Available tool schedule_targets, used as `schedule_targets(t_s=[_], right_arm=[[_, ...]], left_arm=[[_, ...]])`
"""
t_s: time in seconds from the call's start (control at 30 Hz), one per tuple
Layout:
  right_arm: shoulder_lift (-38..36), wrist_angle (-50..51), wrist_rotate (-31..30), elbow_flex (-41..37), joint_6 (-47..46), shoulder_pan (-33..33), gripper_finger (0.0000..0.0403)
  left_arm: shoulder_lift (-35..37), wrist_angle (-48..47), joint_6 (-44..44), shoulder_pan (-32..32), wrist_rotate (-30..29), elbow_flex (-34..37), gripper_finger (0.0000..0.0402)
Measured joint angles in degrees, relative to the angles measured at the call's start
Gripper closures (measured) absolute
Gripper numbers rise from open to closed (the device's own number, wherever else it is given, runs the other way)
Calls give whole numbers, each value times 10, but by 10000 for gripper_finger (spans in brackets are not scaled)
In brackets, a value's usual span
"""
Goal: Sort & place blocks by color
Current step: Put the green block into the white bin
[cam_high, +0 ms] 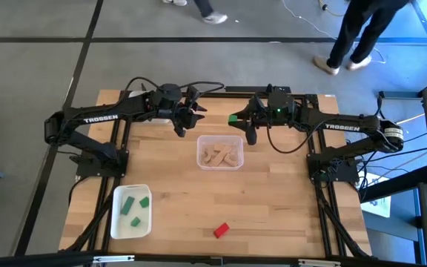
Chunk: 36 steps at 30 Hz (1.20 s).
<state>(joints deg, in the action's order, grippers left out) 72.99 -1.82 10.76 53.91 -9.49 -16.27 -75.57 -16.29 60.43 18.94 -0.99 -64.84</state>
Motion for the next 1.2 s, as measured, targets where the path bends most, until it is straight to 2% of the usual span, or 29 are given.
schedule_targets(t_s=[0.67,0.93,1.2], right_arm=[[0,11,-1,0,24,0,273],[0,17,-1,0,26,0,273],[0,35,-1,0,27,0,273]], left_arm=[[0,-9,0,0,-1,0,294],[0,-12,-1,0,-121,0,294],[0,-22,-3,0,-126,0,294]])
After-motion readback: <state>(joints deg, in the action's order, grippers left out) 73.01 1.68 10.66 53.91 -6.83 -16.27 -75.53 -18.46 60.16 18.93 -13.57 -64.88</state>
